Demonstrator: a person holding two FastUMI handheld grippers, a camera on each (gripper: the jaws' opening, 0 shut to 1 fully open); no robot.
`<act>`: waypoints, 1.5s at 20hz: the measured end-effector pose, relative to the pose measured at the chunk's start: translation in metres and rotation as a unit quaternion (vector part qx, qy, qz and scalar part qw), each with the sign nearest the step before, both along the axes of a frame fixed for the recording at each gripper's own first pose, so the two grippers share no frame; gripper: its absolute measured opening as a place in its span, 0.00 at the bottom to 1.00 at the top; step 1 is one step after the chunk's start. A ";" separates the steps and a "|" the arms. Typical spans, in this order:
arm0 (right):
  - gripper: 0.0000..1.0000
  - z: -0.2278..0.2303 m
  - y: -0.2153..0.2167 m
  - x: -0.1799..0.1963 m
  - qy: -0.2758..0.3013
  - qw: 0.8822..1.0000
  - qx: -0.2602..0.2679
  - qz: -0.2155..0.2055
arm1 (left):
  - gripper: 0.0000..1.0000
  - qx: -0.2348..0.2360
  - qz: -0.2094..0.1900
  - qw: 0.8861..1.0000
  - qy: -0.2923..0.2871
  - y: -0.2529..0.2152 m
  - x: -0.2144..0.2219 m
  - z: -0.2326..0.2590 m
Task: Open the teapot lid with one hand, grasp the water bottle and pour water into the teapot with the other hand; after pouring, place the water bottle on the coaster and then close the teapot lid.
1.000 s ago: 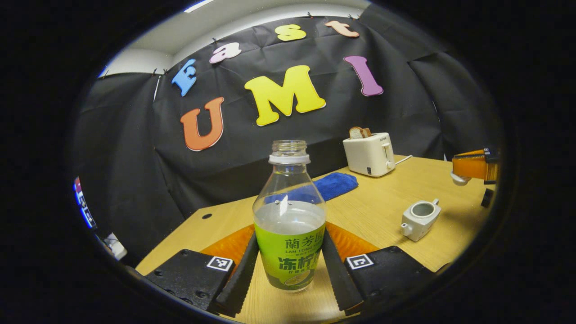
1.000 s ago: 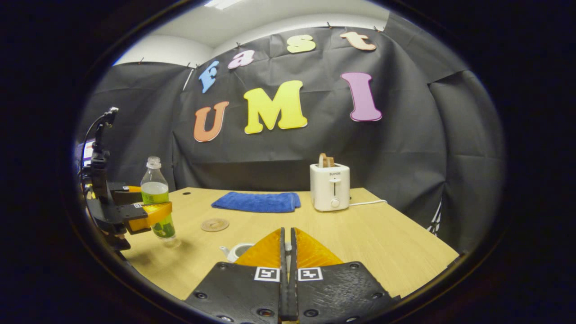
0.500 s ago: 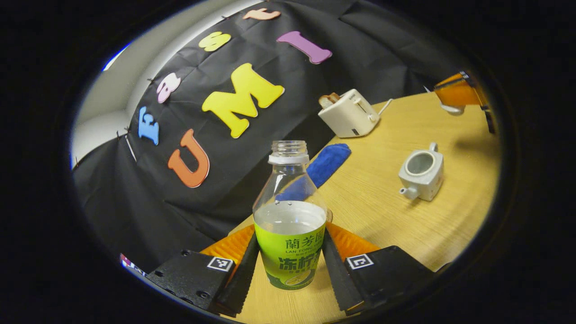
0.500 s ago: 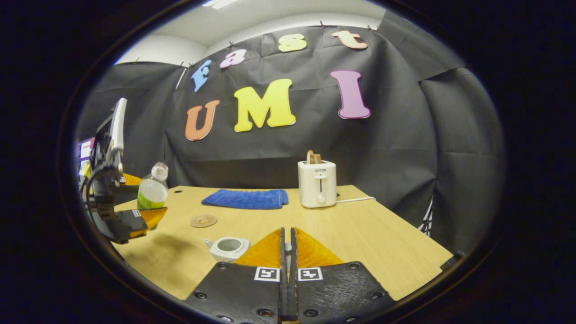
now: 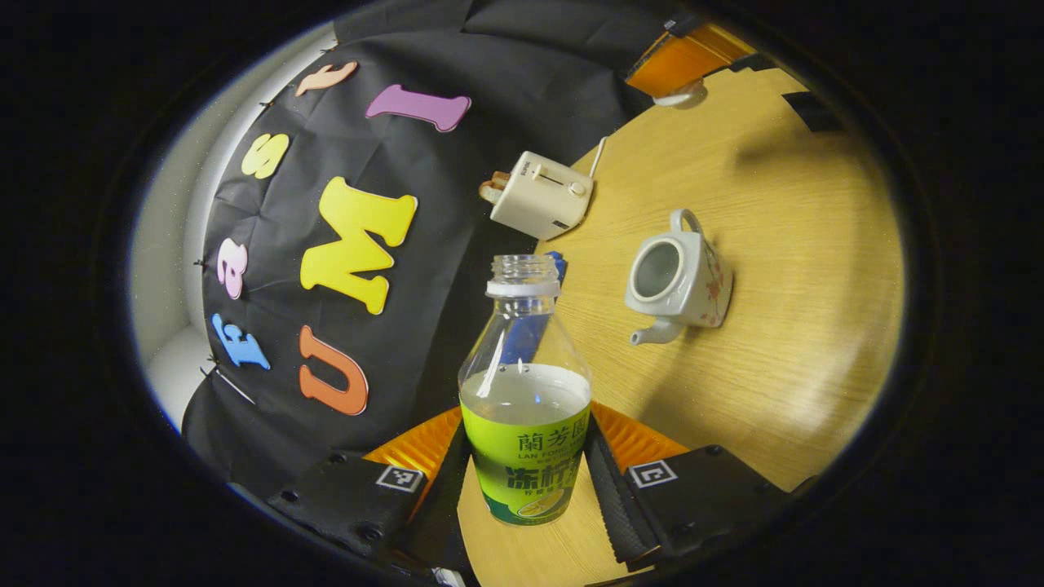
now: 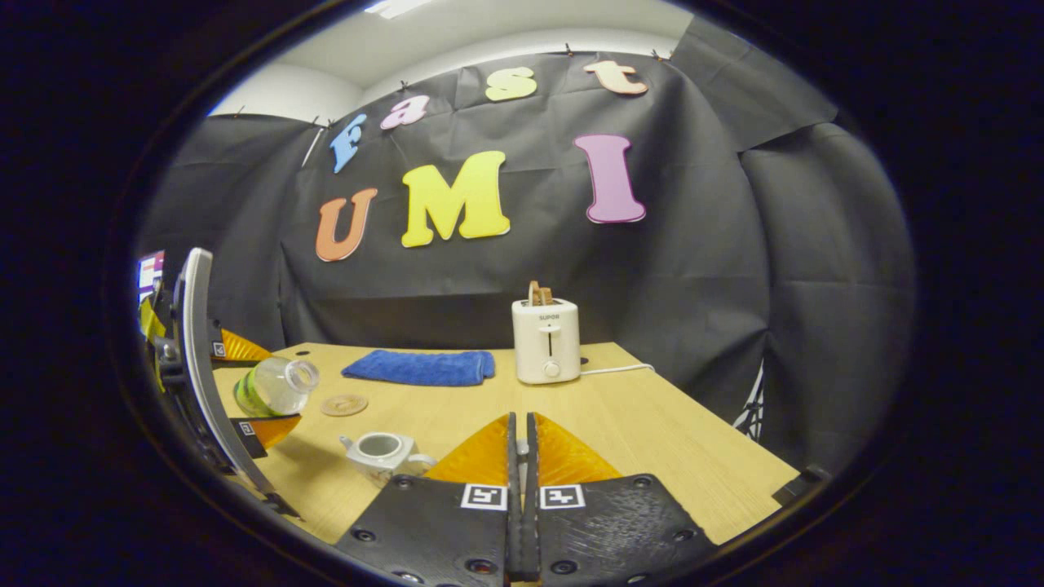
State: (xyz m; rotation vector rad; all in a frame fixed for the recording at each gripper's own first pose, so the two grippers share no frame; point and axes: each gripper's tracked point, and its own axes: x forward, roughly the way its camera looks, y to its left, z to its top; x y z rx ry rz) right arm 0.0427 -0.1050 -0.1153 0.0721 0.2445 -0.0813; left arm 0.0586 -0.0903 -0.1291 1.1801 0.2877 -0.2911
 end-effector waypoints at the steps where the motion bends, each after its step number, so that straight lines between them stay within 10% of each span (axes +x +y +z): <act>1: 0.00 0.001 -0.004 0.000 -0.001 1.000 -0.001 -0.003 | 0.73 0.019 -0.004 1.000 0.004 -0.002 0.000 -0.001; 16: 0.00 0.003 -0.031 0.000 -0.004 1.000 0.011 -0.026 | 0.76 0.295 -0.066 0.953 0.033 -0.002 0.011 -0.001; 30: 0.00 0.013 -0.031 -0.003 -0.014 0.999 0.016 -0.023 | 0.76 0.442 -0.094 0.892 0.013 -0.015 0.019 0.031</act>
